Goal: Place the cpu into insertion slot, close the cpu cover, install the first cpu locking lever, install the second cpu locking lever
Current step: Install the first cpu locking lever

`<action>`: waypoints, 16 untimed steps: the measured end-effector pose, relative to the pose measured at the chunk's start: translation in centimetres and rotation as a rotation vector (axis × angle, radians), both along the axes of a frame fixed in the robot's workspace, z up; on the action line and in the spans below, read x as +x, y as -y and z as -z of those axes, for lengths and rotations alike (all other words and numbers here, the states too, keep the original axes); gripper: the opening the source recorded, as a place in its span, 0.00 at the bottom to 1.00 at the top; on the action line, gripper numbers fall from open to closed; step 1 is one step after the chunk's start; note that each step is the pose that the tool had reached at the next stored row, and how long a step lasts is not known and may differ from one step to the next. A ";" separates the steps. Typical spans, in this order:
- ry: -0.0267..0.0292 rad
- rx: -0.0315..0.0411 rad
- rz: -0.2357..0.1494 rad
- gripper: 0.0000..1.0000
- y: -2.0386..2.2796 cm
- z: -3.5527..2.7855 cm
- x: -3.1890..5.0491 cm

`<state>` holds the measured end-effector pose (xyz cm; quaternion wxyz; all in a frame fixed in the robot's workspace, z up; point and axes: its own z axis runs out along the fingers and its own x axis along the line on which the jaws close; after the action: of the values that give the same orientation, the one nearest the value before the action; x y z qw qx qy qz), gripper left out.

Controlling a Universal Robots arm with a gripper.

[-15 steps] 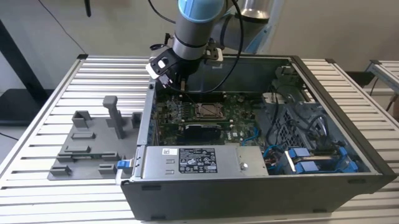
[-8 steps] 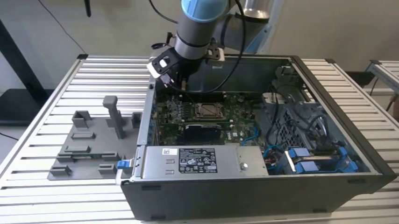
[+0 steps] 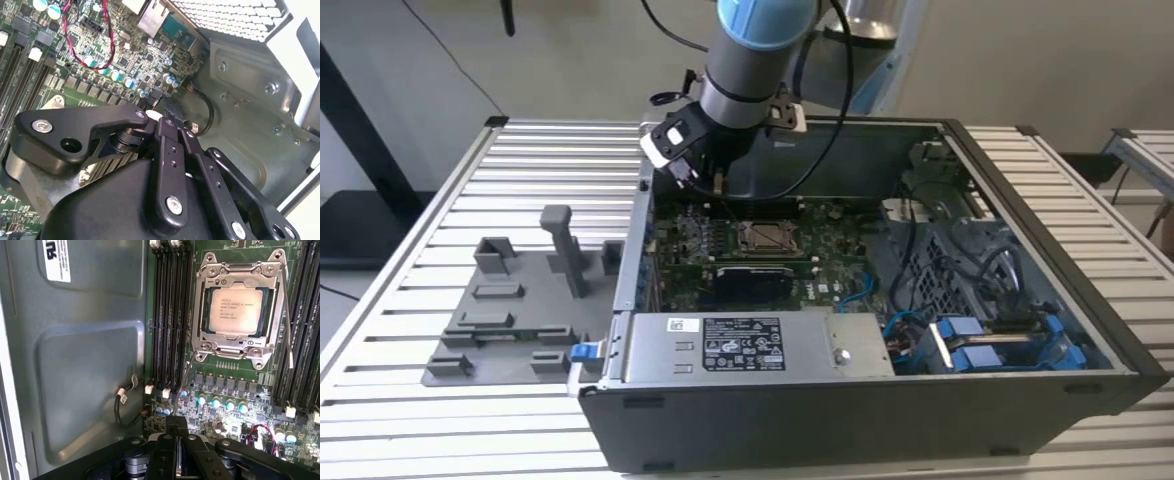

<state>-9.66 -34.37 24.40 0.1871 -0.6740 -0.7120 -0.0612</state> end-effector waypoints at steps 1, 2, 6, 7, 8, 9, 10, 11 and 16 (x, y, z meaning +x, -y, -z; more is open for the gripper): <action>-0.0023 0.0012 0.000 0.11 0.03 -0.01 0.18; -0.0046 0.0025 0.000 0.11 0.05 -0.02 0.36; -0.0150 0.0074 0.000 0.11 0.13 -0.09 1.12; -0.0178 0.0087 0.000 0.11 0.14 -0.11 1.33; -0.0205 0.0100 0.000 0.11 0.16 -0.13 1.53; -0.0234 0.0113 0.000 0.11 0.18 -0.15 1.75; -0.0263 0.0124 0.000 0.11 0.19 -0.18 1.96; -0.0293 0.0136 0.000 0.11 0.21 -0.21 2.17; -0.0475 0.0208 0.000 0.11 0.29 -0.53 3.11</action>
<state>-6.54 -34.65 24.93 0.2110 -0.6732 -0.7067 -0.0525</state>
